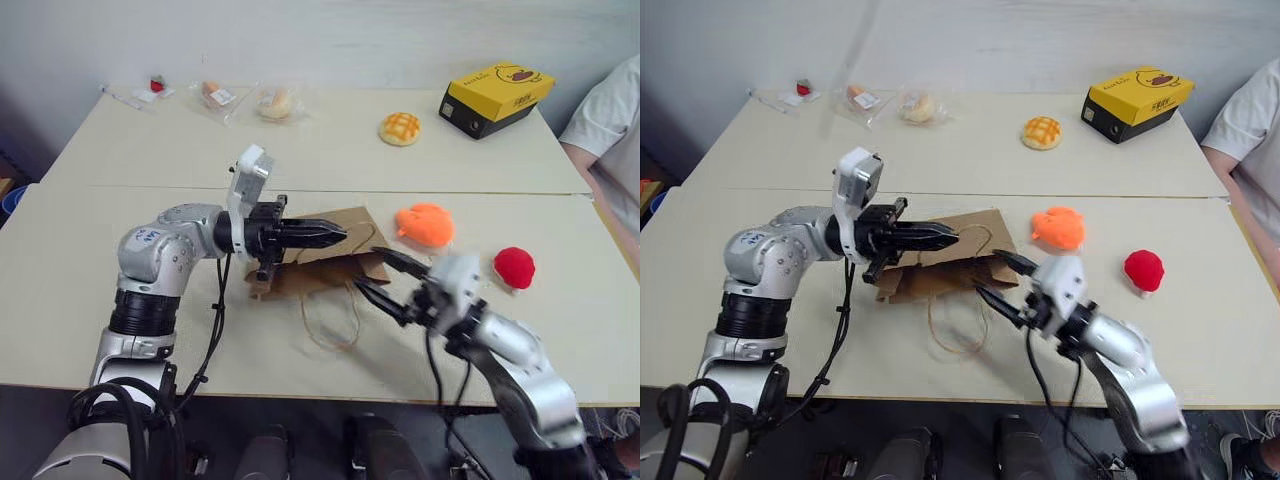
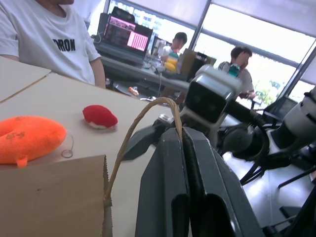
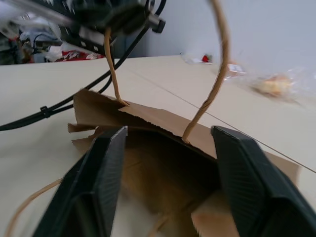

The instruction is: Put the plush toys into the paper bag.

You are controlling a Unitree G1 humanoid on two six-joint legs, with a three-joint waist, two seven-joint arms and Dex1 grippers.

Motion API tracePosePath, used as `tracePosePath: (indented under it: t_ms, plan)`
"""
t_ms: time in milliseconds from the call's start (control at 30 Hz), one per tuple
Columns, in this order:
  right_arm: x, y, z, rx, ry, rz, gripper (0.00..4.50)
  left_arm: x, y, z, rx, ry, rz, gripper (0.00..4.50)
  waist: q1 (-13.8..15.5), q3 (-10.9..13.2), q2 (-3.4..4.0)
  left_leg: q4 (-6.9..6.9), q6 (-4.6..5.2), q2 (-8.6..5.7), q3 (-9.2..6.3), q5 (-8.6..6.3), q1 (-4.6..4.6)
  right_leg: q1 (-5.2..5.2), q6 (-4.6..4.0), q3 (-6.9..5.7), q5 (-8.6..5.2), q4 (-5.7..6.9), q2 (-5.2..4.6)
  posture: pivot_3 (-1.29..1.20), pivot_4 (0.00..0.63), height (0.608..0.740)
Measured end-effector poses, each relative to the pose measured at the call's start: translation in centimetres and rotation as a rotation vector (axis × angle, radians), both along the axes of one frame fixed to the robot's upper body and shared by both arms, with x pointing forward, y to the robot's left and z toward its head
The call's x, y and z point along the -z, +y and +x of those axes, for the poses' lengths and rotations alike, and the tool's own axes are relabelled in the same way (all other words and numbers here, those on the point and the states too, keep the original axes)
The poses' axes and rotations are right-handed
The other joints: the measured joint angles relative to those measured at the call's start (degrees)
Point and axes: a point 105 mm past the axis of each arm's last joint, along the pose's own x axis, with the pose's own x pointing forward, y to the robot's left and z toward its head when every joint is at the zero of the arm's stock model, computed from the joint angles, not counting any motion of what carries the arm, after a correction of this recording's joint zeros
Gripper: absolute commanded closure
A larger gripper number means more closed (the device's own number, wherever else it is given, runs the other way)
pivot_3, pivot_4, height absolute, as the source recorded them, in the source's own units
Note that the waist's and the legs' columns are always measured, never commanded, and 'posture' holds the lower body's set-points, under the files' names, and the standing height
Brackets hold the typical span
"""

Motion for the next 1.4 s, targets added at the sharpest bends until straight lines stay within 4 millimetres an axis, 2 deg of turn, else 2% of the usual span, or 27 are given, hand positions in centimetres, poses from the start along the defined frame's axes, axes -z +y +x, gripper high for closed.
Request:
tracePosePath:
  t_ms: [133, 167, 433, 567, 600, 700, 800, 1033, 1100, 1267, 1333, 1400]
  plan:
    - [1.1, 1.9, 1.2, -0.027, 0.028, -0.044, 4.29, 0.2, -0.3, 0.5, -0.047, 0.020, 0.008, 4.50, 0.26, 0.00, 0.01, 0.40, 0.00, -0.01, -0.12, 0.00, -0.72, -0.51, 0.01, -0.09, 0.01, 0.13, -0.02, 0.00, 0.150, 0.740]
    - [1.3, 2.2, 1.2, -0.030, 0.026, -0.048, 4.43, 0.3, -0.5, 0.7, -0.062, 0.024, 0.007, 4.50, 0.27, 0.00, 0.00, 0.45, 0.01, -0.01, -0.16, -0.01, -0.81, -0.54, 0.03, -0.12, 0.02, 0.15, -0.02, 0.00, 0.150, 0.740]
    - [1.2, 2.1, 1.6, 0.005, -0.065, -0.073, 4.43, 0.6, -1.0, 0.7, -0.096, 0.024, 0.001, 4.50, 0.10, 0.00, 0.01, 0.45, 0.01, -0.02, -0.15, -0.01, -0.78, -0.53, 0.06, -0.11, 0.04, 0.13, -0.02, 0.00, 0.150, 0.740]
    - [1.1, 0.7, 1.7, 0.056, -0.092, -0.064, 4.43, 0.8, -1.2, 0.7, -0.099, 0.026, 0.004, 4.50, 0.12, 0.00, 0.01, 0.45, 0.01, -0.02, -0.14, -0.01, -0.78, -0.53, 0.06, -0.11, 0.04, 0.13, -0.02, 0.00, 0.150, 0.740]
    - [1.6, -0.2, 1.7, 0.079, -0.077, -0.078, 4.43, 0.9, -1.2, 0.6, -0.095, 0.028, 0.010, 4.50, 0.13, 0.00, 0.00, 0.44, 0.01, -0.02, -0.14, -0.01, -0.77, -0.51, 0.06, -0.11, 0.04, 0.13, -0.02, 0.00, 0.150, 0.740]
    - [2.1, -1.1, 1.7, 0.101, -0.056, -0.092, 4.43, 1.1, -1.2, 0.6, -0.091, 0.030, 0.014, 4.50, 0.16, 0.00, 0.00, 0.45, 0.01, -0.03, -0.13, -0.01, -0.77, -0.51, 0.06, -0.10, 0.04, 0.12, -0.02, 0.00, 0.150, 0.740]
    - [2.2, -1.5, 1.7, 0.101, 0.010, -0.045, 3.87, 1.2, -1.3, 0.5, -0.085, 0.021, 0.016, 4.50, 0.15, 0.00, 0.01, 0.45, 0.01, -0.02, -0.14, -0.01, -0.76, -0.51, 0.06, -0.10, 0.04, 0.13, -0.02, 0.00, 0.150, 0.740]
    - [1.3, -1.3, 1.1, 0.066, -0.035, -0.026, 1.47, 1.2, -1.4, 0.5, -0.071, 0.007, 0.016, 4.50, 0.14, 0.00, 0.00, 0.45, 0.02, -0.03, -0.12, -0.02, -0.75, -0.51, 0.06, -0.08, 0.04, 0.12, -0.01, 0.00, 0.150, 0.740]
    - [1.0, -2.2, 1.0, 0.097, -0.059, -0.020, 1.47, 1.3, -1.5, 0.4, -0.067, 0.003, 0.019, 4.50, 0.28, 0.00, 0.00, 0.45, 0.02, -0.03, -0.13, -0.02, -0.76, -0.50, 0.06, -0.10, 0.04, 0.12, -0.02, 0.00, 0.150, 0.740]
    - [1.8, -5.8, 0.4, 0.205, -0.043, -0.058, 1.47, 1.3, -1.5, 0.5, -0.070, -0.003, 0.017, 4.50, 0.34, 0.00, 0.00, 0.45, 0.04, -0.05, -0.13, -0.03, -0.75, -0.45, 0.08, -0.10, 0.05, 0.12, -0.02, 0.00, 0.150, 0.740]
    - [1.8, -6.5, -0.1, 0.212, -0.036, -0.054, 1.87, 1.3, -1.5, 0.5, -0.071, -0.005, 0.015, 4.50, 0.32, 0.00, 0.00, 0.45, 0.04, -0.04, -0.14, -0.03, -0.73, -0.45, 0.08, -0.10, 0.05, 0.11, -0.01, 0.00, 0.150, 0.740]
    - [2.2, -6.3, -1.3, 0.152, -0.016, -0.076, 2.36, 1.2, -1.8, 0.6, -0.072, -0.004, 0.004, 4.50, 0.20, 0.00, 0.01, 0.44, 0.04, -0.04, -0.12, -0.03, -0.70, -0.44, 0.08, -0.08, 0.05, 0.11, 0.01, 0.00, 0.150, 0.740]
